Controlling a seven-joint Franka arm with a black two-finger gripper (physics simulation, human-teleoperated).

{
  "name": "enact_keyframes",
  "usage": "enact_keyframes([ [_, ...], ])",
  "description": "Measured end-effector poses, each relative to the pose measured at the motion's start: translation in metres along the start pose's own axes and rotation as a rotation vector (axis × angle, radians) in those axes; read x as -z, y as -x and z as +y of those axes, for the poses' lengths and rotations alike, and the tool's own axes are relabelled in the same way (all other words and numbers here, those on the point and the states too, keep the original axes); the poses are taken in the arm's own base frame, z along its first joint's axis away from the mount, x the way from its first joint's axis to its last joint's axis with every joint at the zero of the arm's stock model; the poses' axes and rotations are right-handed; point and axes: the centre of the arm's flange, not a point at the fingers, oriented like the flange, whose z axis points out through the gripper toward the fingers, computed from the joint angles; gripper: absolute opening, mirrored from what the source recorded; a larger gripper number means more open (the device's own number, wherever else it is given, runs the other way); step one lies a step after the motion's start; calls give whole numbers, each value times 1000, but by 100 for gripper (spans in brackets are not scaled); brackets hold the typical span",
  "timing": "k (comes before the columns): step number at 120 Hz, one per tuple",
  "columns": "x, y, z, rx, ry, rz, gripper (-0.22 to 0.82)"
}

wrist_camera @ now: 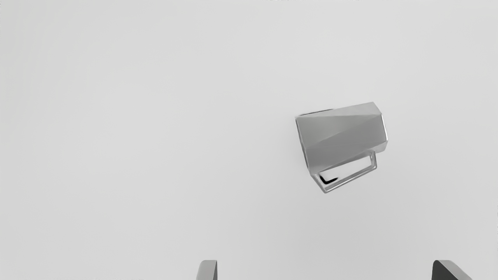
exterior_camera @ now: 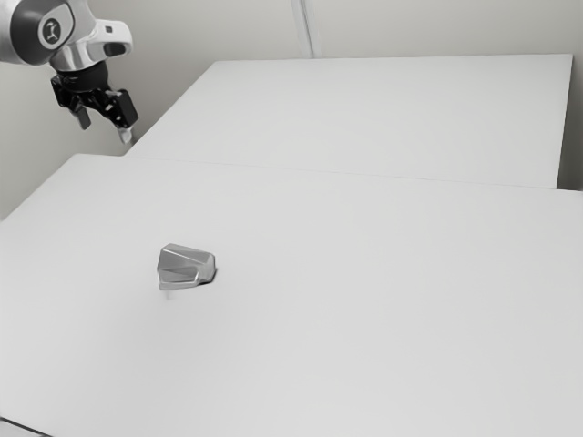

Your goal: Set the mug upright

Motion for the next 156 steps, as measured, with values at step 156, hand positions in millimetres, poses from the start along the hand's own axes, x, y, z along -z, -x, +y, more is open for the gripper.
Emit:
enact_keyframes([
  [156,-353,10,-97,521,858,-311,60],
])
